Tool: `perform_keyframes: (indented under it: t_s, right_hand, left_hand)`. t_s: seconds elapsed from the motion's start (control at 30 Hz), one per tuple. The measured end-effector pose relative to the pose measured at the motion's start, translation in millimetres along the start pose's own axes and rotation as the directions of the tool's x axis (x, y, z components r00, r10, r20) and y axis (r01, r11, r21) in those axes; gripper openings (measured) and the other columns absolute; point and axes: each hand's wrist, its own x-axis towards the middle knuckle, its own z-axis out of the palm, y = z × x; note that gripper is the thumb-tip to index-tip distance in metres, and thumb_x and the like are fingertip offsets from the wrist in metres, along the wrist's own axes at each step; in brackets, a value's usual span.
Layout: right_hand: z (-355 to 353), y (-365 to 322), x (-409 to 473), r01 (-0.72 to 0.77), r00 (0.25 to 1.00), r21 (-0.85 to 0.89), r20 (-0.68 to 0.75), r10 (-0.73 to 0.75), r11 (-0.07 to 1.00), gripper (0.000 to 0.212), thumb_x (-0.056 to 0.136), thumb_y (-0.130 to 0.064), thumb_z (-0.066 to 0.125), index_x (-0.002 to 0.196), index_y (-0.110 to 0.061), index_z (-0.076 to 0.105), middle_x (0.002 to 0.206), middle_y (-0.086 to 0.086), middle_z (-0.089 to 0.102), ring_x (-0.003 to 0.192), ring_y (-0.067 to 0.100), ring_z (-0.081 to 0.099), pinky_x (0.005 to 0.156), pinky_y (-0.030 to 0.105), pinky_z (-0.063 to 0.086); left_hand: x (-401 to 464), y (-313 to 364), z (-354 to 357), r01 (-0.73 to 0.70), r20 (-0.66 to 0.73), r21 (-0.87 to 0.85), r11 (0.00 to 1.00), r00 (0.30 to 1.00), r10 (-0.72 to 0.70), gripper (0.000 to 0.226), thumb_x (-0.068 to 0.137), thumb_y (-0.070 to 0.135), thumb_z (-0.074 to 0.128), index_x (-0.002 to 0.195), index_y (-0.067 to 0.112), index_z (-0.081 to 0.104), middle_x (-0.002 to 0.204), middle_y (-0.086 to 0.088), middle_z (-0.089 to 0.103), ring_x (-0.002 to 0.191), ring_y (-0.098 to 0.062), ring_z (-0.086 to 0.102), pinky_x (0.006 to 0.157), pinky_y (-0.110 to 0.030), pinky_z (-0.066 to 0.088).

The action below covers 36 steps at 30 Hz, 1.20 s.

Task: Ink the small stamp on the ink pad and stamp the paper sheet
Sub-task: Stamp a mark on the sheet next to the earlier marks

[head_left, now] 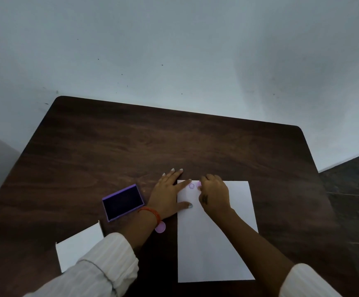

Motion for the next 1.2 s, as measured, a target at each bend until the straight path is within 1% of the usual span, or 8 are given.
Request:
perform_keyframes:
  t_s: [0.27,0.6,0.73,0.83,0.87,0.93,1.03,1.2]
  right_hand:
    - [-0.6,1.5,0.6,0.040,0.999,-0.022,0.022,-0.039,0.999,0.029,0.090,-0.020,0.054,0.112,-0.003,0.059,0.118,0.013,0.064,0.105,0.025,0.056,0.088,0.027,0.046]
    - [-1.4,1.3,3.9,0.011,1.000,-0.006,-0.002,-0.011,1.000,0.022,0.086,-0.016,0.058,0.103,-0.003,0.063,0.110,0.014,0.067,0.098,0.024,0.058,0.083,0.027,0.047]
    - [-17.8,7.2,6.1,-0.184,0.983,0.233,0.061,0.174,0.955,0.023,0.087,-0.022,0.057,0.100,-0.005,0.067,0.101,0.013,0.069,0.094,0.025,0.062,0.088,0.033,0.048]
    - [-27.0,6.1,-15.6,-0.225,0.903,0.676,-0.126,0.410,0.702,0.017,0.082,-0.024,0.066,0.089,-0.010,0.071,0.084,0.006,0.072,0.080,0.018,0.067,0.074,0.031,0.057]
    - [-29.8,5.7,-21.7,-0.238,0.871,0.786,-0.087,0.484,0.570,0.016,0.081,-0.025,0.068,0.087,-0.010,0.071,0.082,0.005,0.071,0.080,0.018,0.067,0.072,0.028,0.057]
    - [-34.9,5.1,-30.4,-0.304,0.837,0.930,0.157,0.525,0.206,0.013,0.079,-0.021,0.070,0.086,-0.010,0.070,0.086,0.008,0.071,0.082,0.021,0.067,0.076,0.030,0.056]
    - [-35.6,1.7,-49.0,-0.381,0.818,0.898,0.438,0.372,-0.219,0.011,0.083,-0.013,0.064,0.090,-0.006,0.069,0.082,0.010,0.073,0.078,0.020,0.070,0.071,0.029,0.058]
    - [-8.9,-8.8,-83.4,-0.399,0.804,0.747,0.564,0.189,-0.532,0.017,0.088,-0.013,0.056,0.093,-0.002,0.067,0.075,0.011,0.077,0.070,0.019,0.073,0.065,0.028,0.061]
  left_hand:
    - [-0.3,-0.6,0.4,-0.003,0.002,-0.011,1.000,1.000,0.003,0.076,0.076,0.058,0.059,0.141,0.036,0.024,0.158,0.001,0.008,0.145,-0.021,0.001,0.117,-0.042,0.001]
    - [-1.5,1.1,-2.9,-0.008,0.006,-0.004,1.000,1.000,0.008,0.077,0.076,0.057,0.059,0.141,0.035,0.024,0.158,-0.001,0.008,0.145,-0.022,0.001,0.118,-0.041,-0.001]
    - [-3.7,4.2,-9.4,-0.002,0.044,0.017,1.000,0.999,0.002,0.078,0.079,0.055,0.057,0.143,0.035,0.018,0.158,-0.001,0.005,0.145,-0.022,0.000,0.117,-0.039,0.001]
    - [-12.9,11.4,-18.9,0.038,-0.021,-0.104,0.994,0.999,-0.040,0.075,0.082,0.050,0.056,0.143,0.035,0.016,0.158,0.000,0.006,0.145,-0.021,0.002,0.117,-0.040,0.010]
    - [-18.4,14.3,-22.7,0.045,-0.068,-0.148,0.988,0.996,-0.056,0.073,0.083,0.048,0.057,0.143,0.034,0.018,0.158,0.001,0.008,0.145,-0.021,0.004,0.117,-0.041,0.014]
    - [-33.1,19.6,-29.2,0.057,-0.149,-0.225,0.973,0.985,-0.092,0.069,0.083,0.042,0.059,0.142,0.031,0.025,0.157,0.002,0.015,0.144,-0.020,0.012,0.116,-0.041,0.019]
    - [-64.0,23.0,-29.4,0.116,-0.189,-0.292,0.949,0.966,-0.176,0.065,0.081,0.039,0.064,0.138,0.031,0.034,0.151,0.003,0.030,0.139,-0.019,0.026,0.113,-0.039,0.027]
    - [-109.1,16.7,-5.6,0.265,-0.127,-0.290,0.920,0.942,-0.311,0.066,0.078,0.039,0.068,0.136,0.029,0.038,0.147,0.001,0.037,0.136,-0.018,0.029,0.113,-0.036,0.029]
